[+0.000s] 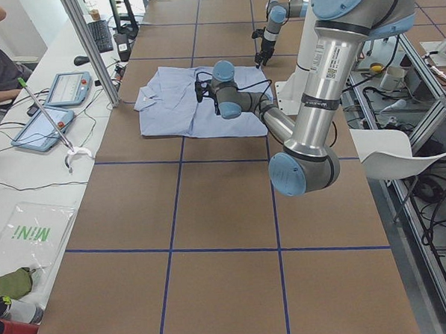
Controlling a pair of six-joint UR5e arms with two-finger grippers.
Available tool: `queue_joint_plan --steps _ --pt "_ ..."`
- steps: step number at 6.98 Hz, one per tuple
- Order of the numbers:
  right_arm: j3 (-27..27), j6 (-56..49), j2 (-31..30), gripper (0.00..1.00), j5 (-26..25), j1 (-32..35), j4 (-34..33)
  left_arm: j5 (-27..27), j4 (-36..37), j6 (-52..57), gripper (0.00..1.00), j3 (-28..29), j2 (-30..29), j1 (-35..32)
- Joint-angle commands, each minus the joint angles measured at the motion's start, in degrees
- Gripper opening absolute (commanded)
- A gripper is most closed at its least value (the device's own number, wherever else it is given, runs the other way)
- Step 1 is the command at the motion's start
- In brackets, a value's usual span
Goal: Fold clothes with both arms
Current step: 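Lower both grippers to the hem corners nearest the robot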
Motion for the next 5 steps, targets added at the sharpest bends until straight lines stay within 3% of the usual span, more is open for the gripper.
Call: queue_joint_plan --steps 1,2,3,5 --pt "0.0 0.0 0.0 0.36 -0.1 0.2 -0.2 0.0 0.0 0.0 0.95 -0.1 0.0 0.0" --pt "0.1 0.0 0.0 0.27 -0.1 0.3 -0.3 0.0 0.0 0.0 0.95 -0.1 0.0 0.0" --pt "0.1 0.0 0.0 0.0 0.0 0.3 -0.3 0.0 0.0 -0.3 0.95 -0.2 0.0 0.0" --pt "0.8 0.0 0.0 0.0 0.0 0.6 -0.3 0.0 0.0 -0.5 0.95 -0.4 0.0 -0.1"
